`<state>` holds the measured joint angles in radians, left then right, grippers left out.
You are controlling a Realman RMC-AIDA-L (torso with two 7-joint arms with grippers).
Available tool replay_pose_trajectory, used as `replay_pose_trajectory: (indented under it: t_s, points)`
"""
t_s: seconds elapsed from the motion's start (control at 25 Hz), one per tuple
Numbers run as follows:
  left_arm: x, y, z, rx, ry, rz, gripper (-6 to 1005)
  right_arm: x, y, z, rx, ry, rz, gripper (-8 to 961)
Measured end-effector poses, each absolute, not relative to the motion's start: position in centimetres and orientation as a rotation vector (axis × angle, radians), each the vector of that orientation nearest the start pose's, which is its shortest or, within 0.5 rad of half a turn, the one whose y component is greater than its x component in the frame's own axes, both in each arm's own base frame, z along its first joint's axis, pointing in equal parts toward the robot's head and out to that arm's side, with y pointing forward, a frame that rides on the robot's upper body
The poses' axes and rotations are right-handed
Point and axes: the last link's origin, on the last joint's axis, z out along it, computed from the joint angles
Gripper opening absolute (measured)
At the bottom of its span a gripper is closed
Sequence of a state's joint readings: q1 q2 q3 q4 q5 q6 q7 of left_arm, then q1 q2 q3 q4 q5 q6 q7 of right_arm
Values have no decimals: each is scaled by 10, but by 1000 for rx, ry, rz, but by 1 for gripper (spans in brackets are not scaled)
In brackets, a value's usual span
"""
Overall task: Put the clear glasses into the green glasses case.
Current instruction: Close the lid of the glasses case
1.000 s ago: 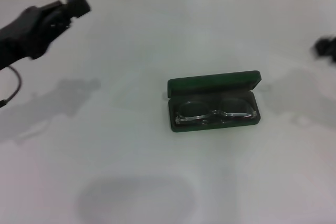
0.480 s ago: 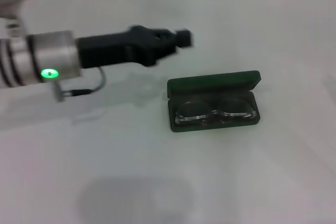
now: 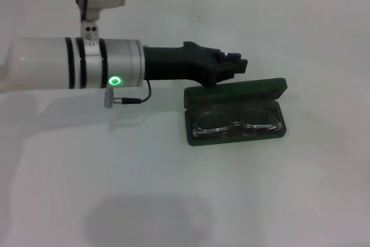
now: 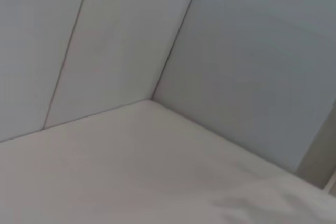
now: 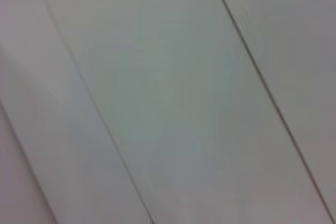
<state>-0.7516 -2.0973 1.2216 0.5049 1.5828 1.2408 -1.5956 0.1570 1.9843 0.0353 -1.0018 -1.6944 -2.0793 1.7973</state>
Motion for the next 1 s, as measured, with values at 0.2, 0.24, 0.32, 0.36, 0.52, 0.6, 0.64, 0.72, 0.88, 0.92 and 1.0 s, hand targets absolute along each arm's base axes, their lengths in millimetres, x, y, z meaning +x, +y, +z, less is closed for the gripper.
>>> replay_pose_trajectory:
  t_s: [0.2,0.24,0.32,0.36,0.52,0.6,0.64,0.72,0.88,0.92,1.0]
  points:
    - [-162,378,-85,-2814,-723,-689,199,346,168,206,-1919,838,1151,355]
    - [-163,379,-88,-2808,-719,-665,199,346,168,206,-1916,841,1155,355]
    - [-163,381,-92,-2797,-710,-632,199,347,172,203,-1916,849,1172,355]
    - [-164,382,-94,-2791,-706,-616,199,347,173,202,-1918,851,1179,356]
    - [-165,382,-99,-2780,-704,-574,200,345,184,195,-1943,861,1198,356]
    - [-165,381,-100,-2786,-709,-569,200,344,189,193,-1952,859,1201,356]
    - [-165,381,-101,-2787,-710,-569,200,344,191,193,-1953,857,1200,356]
    - [-165,380,-101,-2789,-713,-570,200,344,194,193,-1955,855,1198,356]
    - [-167,378,-101,-2796,-719,-573,200,344,200,191,-1962,865,1184,355]
    - [-167,378,-101,-2797,-720,-574,200,344,201,191,-1963,868,1180,355]
    - [-167,378,-101,-2799,-722,-575,200,344,202,190,-1965,872,1176,355]
